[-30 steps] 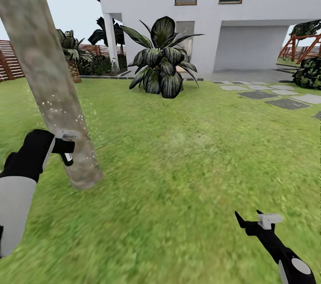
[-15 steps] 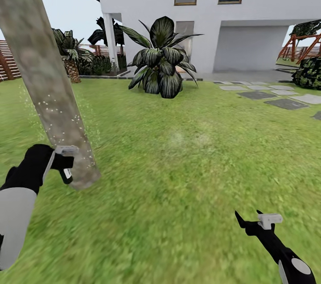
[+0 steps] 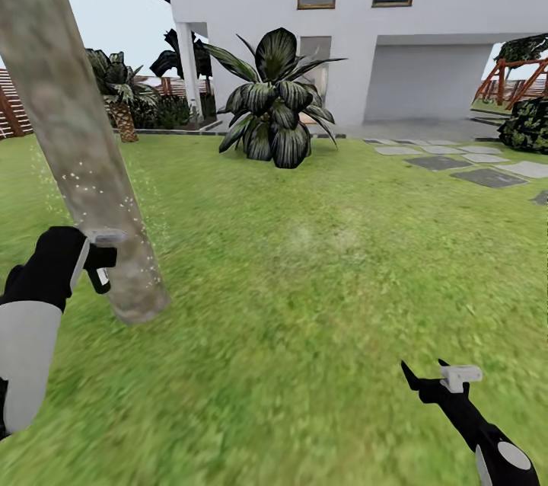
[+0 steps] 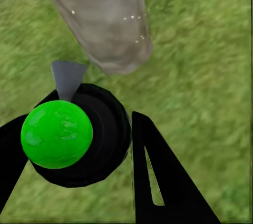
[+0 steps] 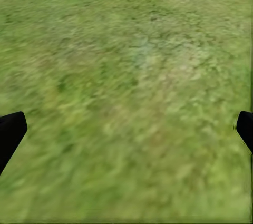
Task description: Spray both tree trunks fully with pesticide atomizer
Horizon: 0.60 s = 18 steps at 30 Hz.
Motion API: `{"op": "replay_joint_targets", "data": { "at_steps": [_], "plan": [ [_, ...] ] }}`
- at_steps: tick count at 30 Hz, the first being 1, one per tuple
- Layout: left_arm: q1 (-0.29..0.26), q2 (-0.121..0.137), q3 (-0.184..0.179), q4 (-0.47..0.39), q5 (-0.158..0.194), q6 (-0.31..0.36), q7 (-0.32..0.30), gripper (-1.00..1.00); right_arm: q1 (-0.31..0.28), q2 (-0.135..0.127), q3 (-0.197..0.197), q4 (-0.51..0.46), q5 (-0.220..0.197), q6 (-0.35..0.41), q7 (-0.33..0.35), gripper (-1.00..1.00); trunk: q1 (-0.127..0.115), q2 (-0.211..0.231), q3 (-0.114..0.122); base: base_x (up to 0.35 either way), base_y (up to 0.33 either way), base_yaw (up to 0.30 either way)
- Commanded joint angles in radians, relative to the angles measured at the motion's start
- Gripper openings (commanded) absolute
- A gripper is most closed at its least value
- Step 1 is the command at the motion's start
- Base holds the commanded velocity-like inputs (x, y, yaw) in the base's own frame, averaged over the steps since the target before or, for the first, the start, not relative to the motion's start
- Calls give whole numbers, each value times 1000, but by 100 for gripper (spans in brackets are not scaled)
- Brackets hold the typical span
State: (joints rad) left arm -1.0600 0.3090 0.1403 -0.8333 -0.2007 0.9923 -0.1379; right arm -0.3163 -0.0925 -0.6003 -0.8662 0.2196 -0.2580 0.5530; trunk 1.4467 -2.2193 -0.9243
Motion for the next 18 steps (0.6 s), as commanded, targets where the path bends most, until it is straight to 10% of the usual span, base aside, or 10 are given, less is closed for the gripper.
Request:
{"op": "replay_joint_targets", "data": {
  "at_steps": [1, 18],
  "plan": [
    [3, -2, 2, 2, -12, 3, -10, -100, -1, 1, -4, 1, 10, -7, 4, 100, 0, 0, -1, 0, -248, 0],
    [82, -7, 22, 122, -14, -123, 2, -100, -1, 1, -3, 1, 10, -7, 5, 100, 0, 0, -1, 79, -245, 21]
  ]
}}
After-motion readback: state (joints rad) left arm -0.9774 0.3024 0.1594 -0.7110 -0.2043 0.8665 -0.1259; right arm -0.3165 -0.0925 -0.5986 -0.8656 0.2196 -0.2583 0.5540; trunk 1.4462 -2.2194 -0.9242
